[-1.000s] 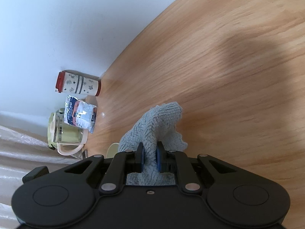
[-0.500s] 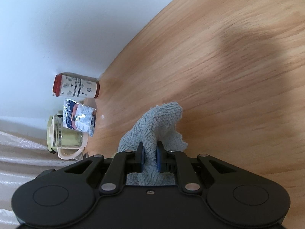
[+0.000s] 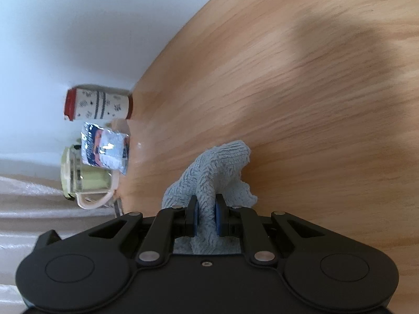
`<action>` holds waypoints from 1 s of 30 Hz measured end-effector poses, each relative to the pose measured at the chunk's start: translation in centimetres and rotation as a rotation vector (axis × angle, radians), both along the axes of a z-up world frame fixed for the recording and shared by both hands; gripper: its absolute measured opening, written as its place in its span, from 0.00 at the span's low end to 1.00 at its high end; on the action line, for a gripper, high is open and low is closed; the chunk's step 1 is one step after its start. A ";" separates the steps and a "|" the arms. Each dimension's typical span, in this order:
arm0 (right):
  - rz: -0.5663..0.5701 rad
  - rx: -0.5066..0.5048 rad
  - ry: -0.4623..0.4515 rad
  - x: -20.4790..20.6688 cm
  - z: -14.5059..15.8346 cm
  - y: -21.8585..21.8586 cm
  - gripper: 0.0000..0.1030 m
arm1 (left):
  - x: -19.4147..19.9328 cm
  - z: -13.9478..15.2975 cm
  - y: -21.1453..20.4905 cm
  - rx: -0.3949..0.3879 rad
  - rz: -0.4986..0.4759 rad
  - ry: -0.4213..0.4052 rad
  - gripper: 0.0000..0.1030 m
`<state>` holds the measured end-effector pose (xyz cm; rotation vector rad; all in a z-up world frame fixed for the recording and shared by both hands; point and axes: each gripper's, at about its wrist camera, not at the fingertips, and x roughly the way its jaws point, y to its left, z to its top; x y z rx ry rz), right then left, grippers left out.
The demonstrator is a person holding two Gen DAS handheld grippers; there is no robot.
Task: Clean bowl
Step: 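Grip the bowl rim with the left gripper while the right gripper wipes the outer wall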
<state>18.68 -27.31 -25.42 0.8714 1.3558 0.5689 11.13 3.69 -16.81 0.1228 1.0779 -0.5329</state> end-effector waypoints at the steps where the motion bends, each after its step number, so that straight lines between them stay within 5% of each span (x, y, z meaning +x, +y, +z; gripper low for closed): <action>1: 0.012 0.009 0.025 0.2 -0.3 0.3 0.14 | 0.0 0.2 0.0 0.001 -0.003 -0.014 0.09; 10: 0.062 0.017 0.015 1.5 1.0 3.2 0.15 | -0.4 0.9 -1.0 0.049 -0.069 -0.115 0.12; 19: 0.212 -0.108 -0.075 2.3 3.7 8.6 0.14 | -1.0 1.1 -0.3 0.036 -0.070 -0.144 0.12; 30: 0.148 -0.193 0.053 -0.8 0.4 4.2 0.14 | -1.1 1.2 0.8 0.034 -0.068 -0.145 0.12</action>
